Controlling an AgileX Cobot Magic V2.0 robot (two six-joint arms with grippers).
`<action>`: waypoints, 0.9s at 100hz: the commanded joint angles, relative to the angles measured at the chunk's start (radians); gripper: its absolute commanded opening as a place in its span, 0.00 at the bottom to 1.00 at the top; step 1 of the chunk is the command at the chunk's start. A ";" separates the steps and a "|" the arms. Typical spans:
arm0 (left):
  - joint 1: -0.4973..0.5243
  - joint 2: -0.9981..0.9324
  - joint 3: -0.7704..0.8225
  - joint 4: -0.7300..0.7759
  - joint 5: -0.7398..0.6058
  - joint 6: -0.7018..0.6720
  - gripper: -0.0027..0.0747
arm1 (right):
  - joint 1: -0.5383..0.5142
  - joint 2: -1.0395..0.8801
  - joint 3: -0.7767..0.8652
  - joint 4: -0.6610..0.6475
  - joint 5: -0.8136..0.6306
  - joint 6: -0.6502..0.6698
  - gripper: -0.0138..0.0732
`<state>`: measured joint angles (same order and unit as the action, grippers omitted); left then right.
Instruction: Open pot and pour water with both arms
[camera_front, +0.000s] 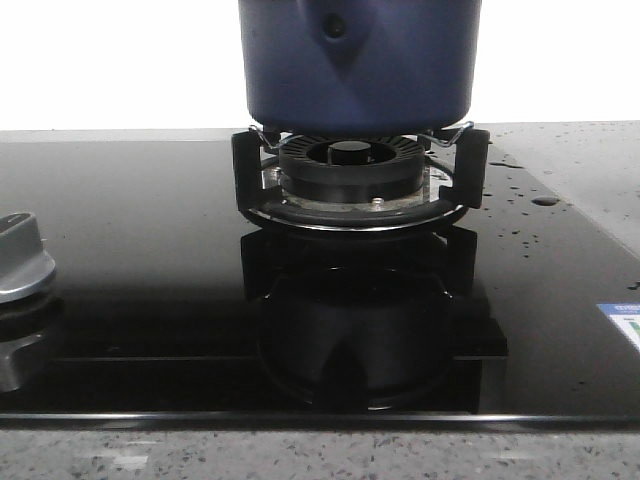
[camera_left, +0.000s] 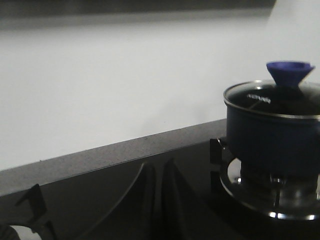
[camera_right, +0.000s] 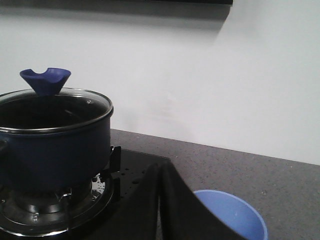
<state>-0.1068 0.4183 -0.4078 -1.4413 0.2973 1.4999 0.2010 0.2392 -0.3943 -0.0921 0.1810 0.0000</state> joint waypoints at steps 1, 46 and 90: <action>0.001 -0.047 -0.025 0.269 0.056 -0.148 0.01 | 0.003 0.008 -0.025 0.002 -0.084 -0.006 0.08; 0.001 -0.298 0.286 1.262 -0.240 -1.266 0.01 | 0.003 0.008 -0.025 0.002 -0.084 -0.006 0.08; 0.001 -0.452 0.454 1.257 -0.138 -1.321 0.01 | 0.003 0.008 -0.025 0.002 -0.084 -0.006 0.08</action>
<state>-0.1068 -0.0021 0.0013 -0.1614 0.1648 0.1939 0.2010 0.2392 -0.3943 -0.0921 0.1785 0.0000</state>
